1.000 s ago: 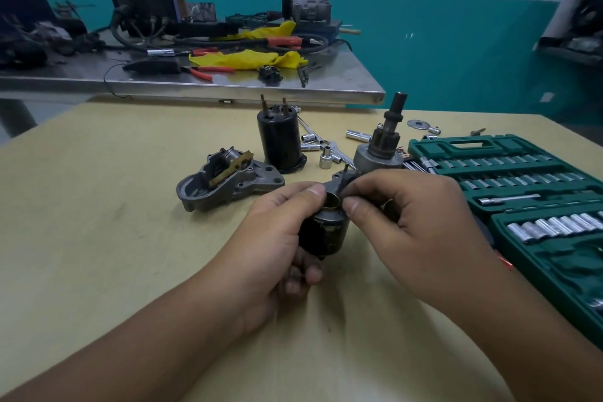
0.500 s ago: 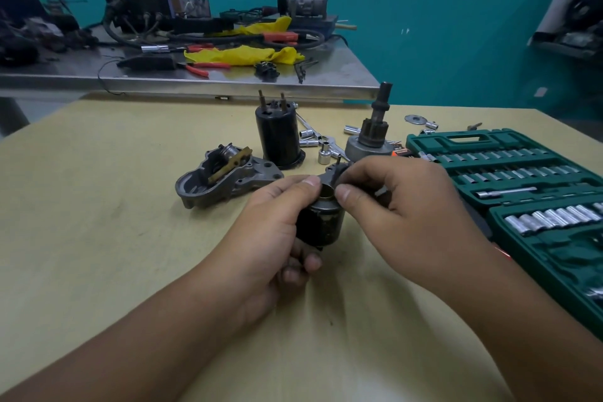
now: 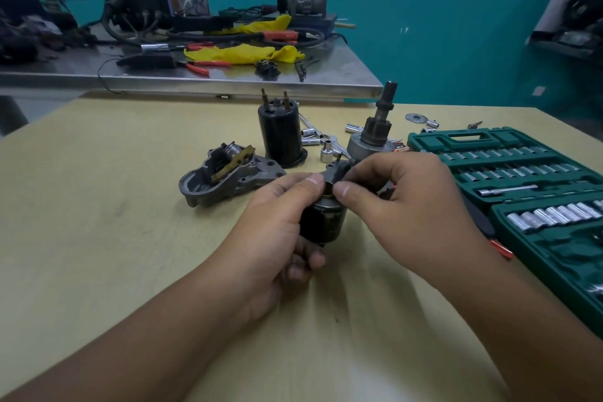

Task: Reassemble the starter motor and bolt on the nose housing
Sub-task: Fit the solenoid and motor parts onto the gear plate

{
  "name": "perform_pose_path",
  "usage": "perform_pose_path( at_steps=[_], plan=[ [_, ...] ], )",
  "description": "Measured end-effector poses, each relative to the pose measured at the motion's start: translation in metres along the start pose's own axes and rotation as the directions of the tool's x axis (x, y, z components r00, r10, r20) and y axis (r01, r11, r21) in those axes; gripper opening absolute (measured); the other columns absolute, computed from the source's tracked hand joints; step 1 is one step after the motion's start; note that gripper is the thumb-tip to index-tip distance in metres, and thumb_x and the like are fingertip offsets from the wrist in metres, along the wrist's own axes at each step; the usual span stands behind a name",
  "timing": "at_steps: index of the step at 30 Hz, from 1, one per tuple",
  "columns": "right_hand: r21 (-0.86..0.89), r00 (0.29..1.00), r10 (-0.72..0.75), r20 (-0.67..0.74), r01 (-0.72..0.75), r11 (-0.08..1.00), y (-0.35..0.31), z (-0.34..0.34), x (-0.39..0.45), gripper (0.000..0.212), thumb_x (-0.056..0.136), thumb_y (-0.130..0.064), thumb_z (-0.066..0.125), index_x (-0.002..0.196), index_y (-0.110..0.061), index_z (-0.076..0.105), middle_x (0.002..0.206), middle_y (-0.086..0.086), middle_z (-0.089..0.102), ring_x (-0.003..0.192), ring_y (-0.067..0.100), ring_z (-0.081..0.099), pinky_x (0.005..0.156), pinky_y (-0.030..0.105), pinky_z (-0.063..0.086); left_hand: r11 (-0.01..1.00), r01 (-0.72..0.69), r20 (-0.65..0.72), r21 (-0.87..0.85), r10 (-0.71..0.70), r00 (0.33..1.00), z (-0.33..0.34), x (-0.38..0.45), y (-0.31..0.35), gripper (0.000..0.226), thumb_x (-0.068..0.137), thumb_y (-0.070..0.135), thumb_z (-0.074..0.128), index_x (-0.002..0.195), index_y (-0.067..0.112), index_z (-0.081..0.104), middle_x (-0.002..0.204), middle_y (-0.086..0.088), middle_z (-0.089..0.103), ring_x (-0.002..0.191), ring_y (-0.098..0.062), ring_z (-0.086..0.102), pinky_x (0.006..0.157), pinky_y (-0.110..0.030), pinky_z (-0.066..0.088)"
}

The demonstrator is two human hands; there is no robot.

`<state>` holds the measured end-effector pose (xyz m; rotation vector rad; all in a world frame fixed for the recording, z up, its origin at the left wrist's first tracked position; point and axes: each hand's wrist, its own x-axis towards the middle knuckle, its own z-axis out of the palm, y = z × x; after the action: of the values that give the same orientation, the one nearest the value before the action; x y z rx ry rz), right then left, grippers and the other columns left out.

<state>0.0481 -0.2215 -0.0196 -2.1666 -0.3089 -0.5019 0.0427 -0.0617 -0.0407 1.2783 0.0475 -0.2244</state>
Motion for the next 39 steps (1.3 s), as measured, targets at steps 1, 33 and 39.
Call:
perform_pose_path(
  at_steps=[1, 33, 39],
  plan=[
    [0.017, 1.000, 0.022, -0.020, -0.021, 1.000, 0.001, 0.001, 0.001, 0.020, 0.081, -0.028, 0.084, 0.066, -0.031, 0.070, 0.069, -0.015, 0.069, 0.061, 0.002, 0.061, 0.054, 0.014, 0.044, 1.000, -0.002, 0.002, -0.002, 0.002, 1.000, -0.001, 0.000, 0.000, 0.018, 0.099, 0.040, 0.062, 0.086, 0.034, 0.073, 0.068, -0.004, 0.068, 0.035, -0.017, 0.048, 0.034, -0.011, 0.026],
    [-0.187, 0.969, -0.223, 0.109, 0.240, 0.952, 0.024, 0.004, 0.044, 0.013, 0.095, -0.022, 0.072, 0.088, -0.011, 0.073, 0.074, -0.001, 0.063, 0.058, 0.006, 0.054, 0.063, 0.034, 0.047, 0.994, -0.107, -0.163, -0.005, 0.104, 0.981, 0.021, 0.033, -0.003, 0.022, 0.102, 0.039, 0.060, 0.082, 0.034, 0.068, 0.057, 0.005, 0.061, 0.033, -0.015, 0.046, 0.036, -0.015, 0.027],
    [-0.258, 0.916, -0.352, 0.193, 0.393, 0.883, 0.026, -0.003, 0.046, 0.015, 0.095, -0.017, 0.069, 0.088, -0.004, 0.071, 0.075, -0.005, 0.053, 0.071, 0.012, 0.046, 0.061, 0.026, 0.028, 0.993, -0.104, -0.132, 0.049, 0.110, 0.985, 0.016, 0.031, 0.000, 0.027, 0.101, 0.040, 0.061, 0.076, 0.039, 0.070, 0.058, 0.005, 0.062, 0.033, -0.014, 0.046, 0.035, -0.015, 0.027]
  ],
)
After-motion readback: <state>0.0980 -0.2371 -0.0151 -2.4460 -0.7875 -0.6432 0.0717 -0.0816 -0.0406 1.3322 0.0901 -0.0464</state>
